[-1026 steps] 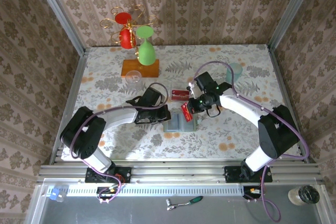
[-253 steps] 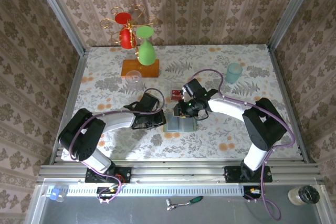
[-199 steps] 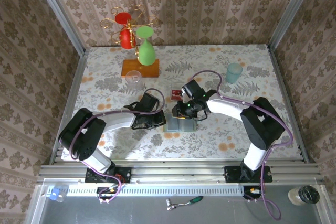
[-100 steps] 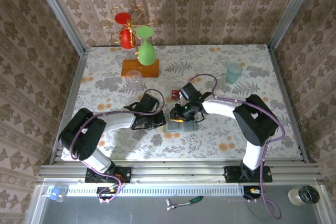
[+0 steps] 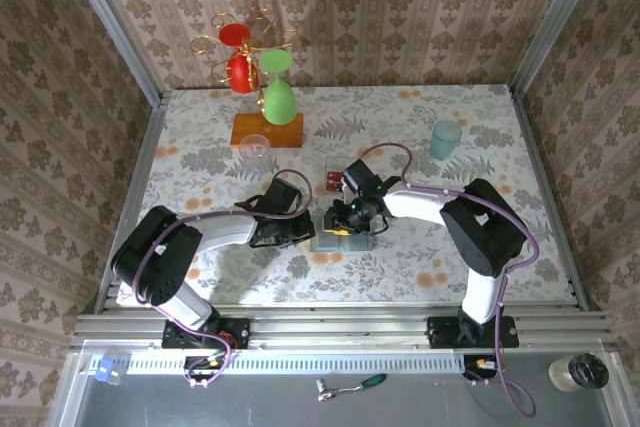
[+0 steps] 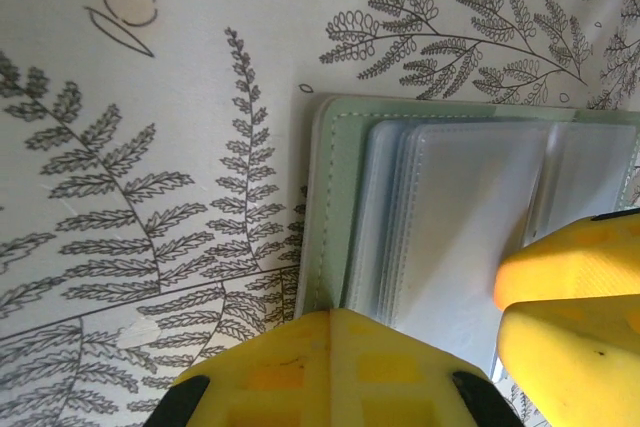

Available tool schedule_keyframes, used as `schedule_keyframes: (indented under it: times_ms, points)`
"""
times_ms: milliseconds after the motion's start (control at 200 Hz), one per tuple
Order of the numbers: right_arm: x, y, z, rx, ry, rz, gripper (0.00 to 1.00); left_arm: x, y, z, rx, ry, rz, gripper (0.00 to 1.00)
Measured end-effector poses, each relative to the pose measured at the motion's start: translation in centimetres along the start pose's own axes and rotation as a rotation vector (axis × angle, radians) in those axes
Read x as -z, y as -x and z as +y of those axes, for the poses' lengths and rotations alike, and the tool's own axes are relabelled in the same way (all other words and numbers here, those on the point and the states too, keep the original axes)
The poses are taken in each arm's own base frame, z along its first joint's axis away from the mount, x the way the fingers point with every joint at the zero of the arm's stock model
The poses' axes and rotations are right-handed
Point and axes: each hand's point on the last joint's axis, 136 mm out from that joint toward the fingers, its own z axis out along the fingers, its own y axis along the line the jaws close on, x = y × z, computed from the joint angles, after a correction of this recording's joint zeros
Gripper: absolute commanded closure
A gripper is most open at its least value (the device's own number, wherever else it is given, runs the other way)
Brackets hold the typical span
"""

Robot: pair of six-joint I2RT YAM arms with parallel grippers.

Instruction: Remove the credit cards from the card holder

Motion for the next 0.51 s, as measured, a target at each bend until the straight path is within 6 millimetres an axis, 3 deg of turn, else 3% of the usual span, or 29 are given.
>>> schedule_keyframes:
  times_ms: [505]
  points:
    - [0.2, -0.1, -1.4, -0.011, -0.071, -0.01, 0.7, 0.0, 0.0, 0.0, 0.001, -0.004, -0.001, 1.0]
